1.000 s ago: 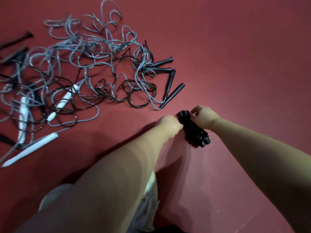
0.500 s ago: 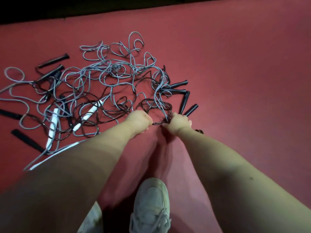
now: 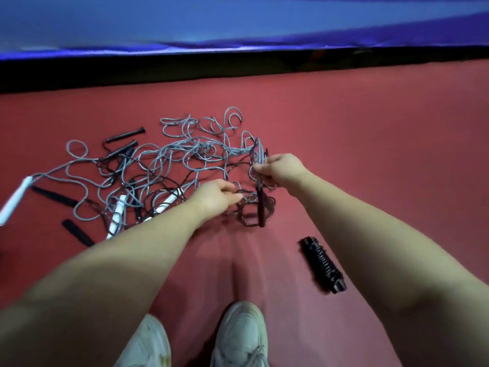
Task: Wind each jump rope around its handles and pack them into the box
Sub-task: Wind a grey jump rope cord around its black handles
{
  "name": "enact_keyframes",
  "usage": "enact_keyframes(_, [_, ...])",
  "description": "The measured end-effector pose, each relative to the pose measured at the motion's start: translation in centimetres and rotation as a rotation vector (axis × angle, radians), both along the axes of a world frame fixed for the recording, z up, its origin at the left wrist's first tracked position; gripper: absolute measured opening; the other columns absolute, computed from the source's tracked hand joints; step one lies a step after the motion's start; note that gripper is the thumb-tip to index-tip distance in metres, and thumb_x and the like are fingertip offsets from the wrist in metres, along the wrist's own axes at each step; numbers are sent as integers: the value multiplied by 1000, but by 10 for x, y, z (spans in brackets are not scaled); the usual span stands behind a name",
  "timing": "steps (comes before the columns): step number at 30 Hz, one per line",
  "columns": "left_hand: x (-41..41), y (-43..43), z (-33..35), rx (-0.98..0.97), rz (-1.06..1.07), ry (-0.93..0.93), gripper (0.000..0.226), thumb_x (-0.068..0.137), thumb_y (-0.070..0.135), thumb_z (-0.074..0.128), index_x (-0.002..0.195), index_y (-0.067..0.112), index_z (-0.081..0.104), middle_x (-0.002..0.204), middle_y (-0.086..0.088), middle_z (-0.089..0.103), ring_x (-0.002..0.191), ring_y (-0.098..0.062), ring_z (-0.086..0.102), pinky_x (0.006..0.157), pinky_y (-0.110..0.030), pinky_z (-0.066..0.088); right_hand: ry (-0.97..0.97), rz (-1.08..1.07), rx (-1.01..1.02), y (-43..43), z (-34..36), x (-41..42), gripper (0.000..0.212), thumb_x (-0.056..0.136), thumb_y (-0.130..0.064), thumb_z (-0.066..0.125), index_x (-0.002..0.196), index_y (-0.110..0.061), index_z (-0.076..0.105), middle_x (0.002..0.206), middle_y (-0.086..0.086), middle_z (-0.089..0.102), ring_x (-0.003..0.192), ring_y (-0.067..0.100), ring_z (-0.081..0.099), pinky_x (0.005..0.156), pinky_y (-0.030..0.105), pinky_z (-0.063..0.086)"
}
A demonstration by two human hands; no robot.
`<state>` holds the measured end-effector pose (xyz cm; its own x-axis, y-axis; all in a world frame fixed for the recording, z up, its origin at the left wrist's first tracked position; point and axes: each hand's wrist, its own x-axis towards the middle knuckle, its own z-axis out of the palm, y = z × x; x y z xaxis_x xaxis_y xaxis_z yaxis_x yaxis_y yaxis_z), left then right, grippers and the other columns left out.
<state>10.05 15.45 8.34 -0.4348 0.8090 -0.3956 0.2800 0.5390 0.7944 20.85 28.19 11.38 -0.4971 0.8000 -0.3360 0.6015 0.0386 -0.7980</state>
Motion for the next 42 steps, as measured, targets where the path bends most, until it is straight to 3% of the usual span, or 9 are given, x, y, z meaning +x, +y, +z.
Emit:
enact_keyframes(8, [-12,-50,151,224,19,380,30,87,30,66,113,14,66,107,-7,68,101,-24,61,87,-32,47,525,99,-202,-84,156,-28,13,90,-1,59,77,-5,56,66,6,57,39,2,56,46,11,47])
enact_keyframes(14, [-16,-112,227,362,87,449,19,83,15,67,102,18,68,105,-4,70,102,-20,62,95,-34,45,705,76,-284,-146,224,-33,18,91,-1,58,74,-6,53,55,4,58,35,3,54,47,11,50])
enact_keyframes(17, [-10,-140,249,409,102,457,10,87,16,61,78,21,63,81,-2,63,84,-19,55,78,-32,43,710,93,-257,-175,249,-31,20,92,-5,57,72,-7,54,58,4,56,34,4,53,44,12,48])
enact_keyframes(24, [-21,-184,277,431,147,326,26,91,14,56,69,19,68,84,-4,71,87,-24,65,94,-39,51,138,284,328,-186,228,-19,17,89,-17,63,85,-14,46,67,5,50,51,13,44,44,21,34])
enact_keyframes(29, [-37,-188,293,414,49,245,19,92,13,58,76,15,68,98,-7,72,98,-24,67,91,-33,53,-47,288,43,-157,142,-38,81,82,-16,72,146,-23,22,90,9,55,50,8,39,34,15,34])
enact_keyframes(31, [-47,-188,295,430,22,141,19,94,12,55,80,13,66,91,-3,72,88,-16,67,81,-25,54,-161,364,147,-144,112,-61,75,84,-20,70,146,-21,28,104,4,55,50,5,35,33,11,31])
enact_keyframes(37, [-95,-180,267,440,129,-9,18,95,15,53,83,19,66,87,4,72,81,-6,67,72,-21,52,-312,391,205,-113,60,-101,32,98,-25,49,119,-3,57,83,5,56,62,16,50,49,17,41])
enact_keyframes(39, [-117,-179,245,387,235,-3,19,96,16,51,81,21,63,86,8,71,82,-3,63,71,-23,45,-111,206,337,-99,85,-114,28,100,-25,43,109,-4,59,96,11,61,86,29,62,66,28,47])
enact_keyframes(42, [-148,-180,206,418,444,-82,23,97,11,48,79,19,59,84,5,68,83,-4,62,77,-24,45,663,-83,705,-95,188,-129,21,97,-15,44,96,-4,62,81,1,61,82,17,66,68,25,44])
